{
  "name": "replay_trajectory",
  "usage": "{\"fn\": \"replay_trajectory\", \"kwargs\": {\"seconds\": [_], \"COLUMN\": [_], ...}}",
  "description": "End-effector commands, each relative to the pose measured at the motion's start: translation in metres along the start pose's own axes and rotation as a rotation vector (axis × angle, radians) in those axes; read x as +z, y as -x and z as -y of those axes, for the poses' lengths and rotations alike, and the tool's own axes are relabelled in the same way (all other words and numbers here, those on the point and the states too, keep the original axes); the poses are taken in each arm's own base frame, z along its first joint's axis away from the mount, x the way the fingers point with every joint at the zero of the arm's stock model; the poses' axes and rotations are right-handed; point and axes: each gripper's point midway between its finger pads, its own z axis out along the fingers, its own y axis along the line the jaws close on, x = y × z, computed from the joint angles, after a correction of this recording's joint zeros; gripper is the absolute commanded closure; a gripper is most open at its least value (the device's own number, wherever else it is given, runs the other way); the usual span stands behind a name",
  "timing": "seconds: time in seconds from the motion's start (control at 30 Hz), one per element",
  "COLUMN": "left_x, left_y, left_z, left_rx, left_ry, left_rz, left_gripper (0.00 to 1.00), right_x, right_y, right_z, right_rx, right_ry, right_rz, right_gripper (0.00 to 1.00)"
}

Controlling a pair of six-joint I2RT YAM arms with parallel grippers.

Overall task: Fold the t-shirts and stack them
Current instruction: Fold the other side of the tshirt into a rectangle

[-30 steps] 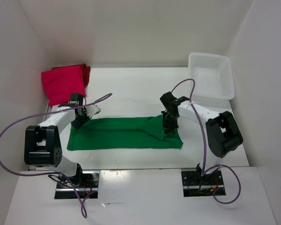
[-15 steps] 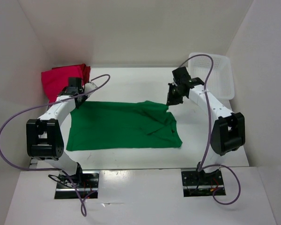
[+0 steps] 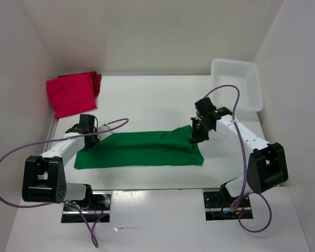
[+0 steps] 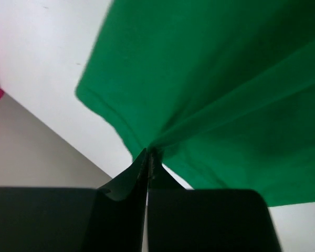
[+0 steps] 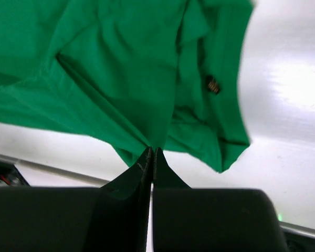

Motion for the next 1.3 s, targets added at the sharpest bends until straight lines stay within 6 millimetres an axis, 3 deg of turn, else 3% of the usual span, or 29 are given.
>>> {"fn": "replay_trajectory", "kwargs": {"seconds": [0.0, 0.13, 0.2, 0.27, 0.3, 0.33, 0.4, 0.43, 0.5, 0.53, 0.6, 0.63, 0.7, 0.73, 0.83, 0.87, 0.93, 0.97, 1.0, 1.07, 1.17, 1.27], "left_x": [0.002, 0.008, 0.009, 0.007, 0.007, 0.001, -0.005, -0.012, -0.022, -0.031, -0.043, -0.057, -0.076, -0.091, -0.121, -0.119, -0.130, -0.117, -0.124, -0.115, -0.113, -0.113], "left_y": [-0.007, -0.015, -0.015, -0.022, -0.022, -0.022, -0.021, -0.022, -0.018, -0.011, 0.009, 0.026, 0.063, 0.087, 0.168, 0.201, 0.243, 0.260, 0.278, 0.303, 0.325, 0.338], "left_z": [0.010, 0.023, 0.024, 0.031, 0.036, 0.037, 0.034, 0.026, 0.014, 0.000, -0.009, -0.028, -0.031, -0.042, -0.018, 0.011, 0.035, 0.055, 0.081, 0.104, 0.160, 0.183], "left_rx": [0.043, 0.067, 0.079, 0.098, 0.101, 0.102, 0.116, 0.101, 0.086, 0.070, 0.038, 0.016, -0.022, -0.020, 0.031, 0.094, 0.110, 0.129, 0.157, 0.187, 0.284, 0.315], "left_ry": [-0.029, -0.083, -0.091, -0.126, -0.149, -0.168, -0.173, -0.171, -0.151, -0.129, -0.129, -0.098, -0.130, -0.117, -0.220, -0.296, -0.375, -0.433, -0.502, -0.547, -0.602, -0.610], "left_rz": [-0.012, -0.050, -0.054, -0.077, -0.076, -0.073, -0.075, -0.070, -0.032, -0.003, 0.083, 0.148, 0.291, 0.367, 0.576, 0.603, 0.651, 0.638, 0.667, 0.674, 0.674, 0.690], "left_gripper": [0.99, 0.95, 0.87, 0.74, 0.58, 0.53, 0.43, 0.32, 0.24, 0.11, 0.02, 0.00, 0.00, 0.00, 0.00, 0.00, 0.00, 0.00, 0.00, 0.00, 0.00, 0.00], "right_x": [0.000, 0.009, 0.016, 0.020, 0.023, 0.023, 0.023, 0.023, 0.023, 0.021, 0.016, 0.009, -0.001, -0.001, 0.000, 0.002, 0.007, 0.009, 0.010, 0.009, -0.006, -0.029], "right_y": [-0.026, -0.036, -0.046, -0.054, -0.058, -0.060, -0.068, -0.071, -0.085, -0.088, -0.089, -0.084, -0.077, -0.075, -0.065, -0.063, -0.057, -0.056, -0.058, -0.057, -0.052, -0.041], "right_z": [-0.007, -0.007, -0.008, -0.005, -0.006, -0.009, -0.007, -0.011, -0.007, -0.009, -0.008, -0.010, -0.014, -0.013, -0.019, -0.021, -0.022, -0.020, -0.018, -0.014, -0.006, -0.002], "right_rx": [-0.011, -0.028, -0.036, -0.039, -0.049, -0.063, -0.056, -0.070, -0.074, -0.072, -0.045, -0.039, 0.002, 0.018, 0.073, 0.087, 0.130, 0.149, 0.162, 0.173, 0.215, 0.288], "right_ry": [0.011, -0.004, -0.017, -0.033, -0.038, -0.035, -0.053, -0.043, -0.062, -0.057, -0.060, -0.052, -0.039, -0.039, -0.014, -0.007, 0.016, 0.014, 0.008, -0.012, -0.045, -0.017], "right_rz": [-0.050, -0.091, -0.127, -0.159, -0.173, -0.177, -0.207, -0.217, -0.267, -0.262, -0.245, -0.203, -0.143, -0.121, -0.050, -0.041, -0.008, -0.004, -0.010, 0.006, 0.078, 0.175], "right_gripper": [1.00, 1.00, 1.00, 1.00, 1.00, 0.98, 0.83, 0.71, 0.66, 0.60, 0.55, 0.44, 0.44, 0.44, 0.44, 0.49, 0.56, 0.66, 0.71, 0.83, 0.91, 0.91]}}
